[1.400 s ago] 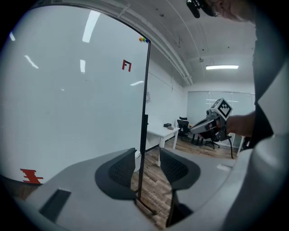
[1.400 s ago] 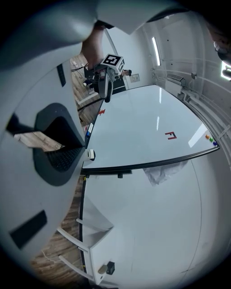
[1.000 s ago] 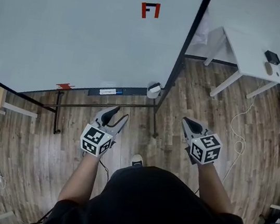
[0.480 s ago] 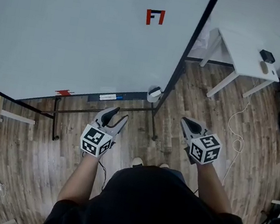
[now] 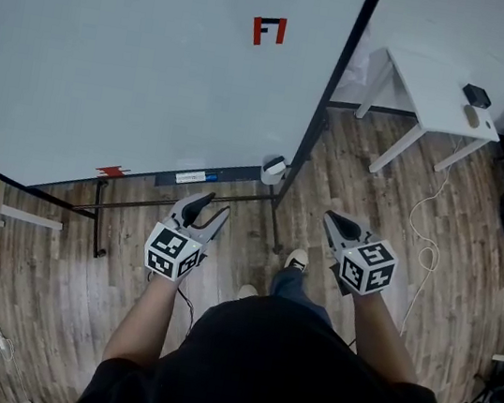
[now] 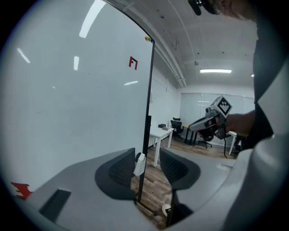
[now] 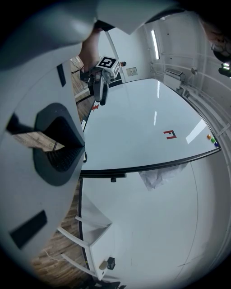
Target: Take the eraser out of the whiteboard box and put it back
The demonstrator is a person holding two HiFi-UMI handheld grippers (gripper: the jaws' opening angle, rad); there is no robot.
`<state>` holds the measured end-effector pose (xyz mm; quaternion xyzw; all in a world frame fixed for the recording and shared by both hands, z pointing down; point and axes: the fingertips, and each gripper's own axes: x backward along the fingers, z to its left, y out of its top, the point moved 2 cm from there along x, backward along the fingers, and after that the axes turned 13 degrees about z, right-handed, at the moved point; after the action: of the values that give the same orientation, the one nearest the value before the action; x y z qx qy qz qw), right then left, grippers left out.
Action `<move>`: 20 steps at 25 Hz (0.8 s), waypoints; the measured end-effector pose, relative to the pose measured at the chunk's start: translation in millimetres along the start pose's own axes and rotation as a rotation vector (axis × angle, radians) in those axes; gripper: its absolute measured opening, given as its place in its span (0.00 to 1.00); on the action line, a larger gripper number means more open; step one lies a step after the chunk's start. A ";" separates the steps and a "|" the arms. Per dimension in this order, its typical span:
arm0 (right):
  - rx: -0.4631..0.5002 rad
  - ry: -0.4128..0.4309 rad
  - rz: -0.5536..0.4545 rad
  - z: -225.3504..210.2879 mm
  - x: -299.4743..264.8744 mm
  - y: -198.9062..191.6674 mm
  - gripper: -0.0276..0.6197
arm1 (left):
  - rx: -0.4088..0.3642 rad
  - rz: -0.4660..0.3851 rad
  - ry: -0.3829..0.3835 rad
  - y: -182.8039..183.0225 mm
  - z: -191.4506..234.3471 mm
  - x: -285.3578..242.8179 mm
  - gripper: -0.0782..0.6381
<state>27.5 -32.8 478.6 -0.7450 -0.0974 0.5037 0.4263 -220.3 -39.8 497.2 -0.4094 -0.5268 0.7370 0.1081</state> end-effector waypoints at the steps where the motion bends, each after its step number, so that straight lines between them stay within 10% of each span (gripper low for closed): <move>1: 0.001 0.001 -0.002 -0.6 0.0 0.3 0.03 | -0.002 0.001 0.001 0.8 -0.1 -0.5 0.36; 20: 0.014 0.050 0.005 -39.0 -16.2 4.6 0.03 | -0.020 0.035 0.018 23.7 -1.3 -33.1 0.36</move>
<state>51.0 -65.8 491.1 -0.7547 -0.0816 0.4866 0.4324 -191.7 -68.4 492.8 -0.4263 -0.5258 0.7298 0.0959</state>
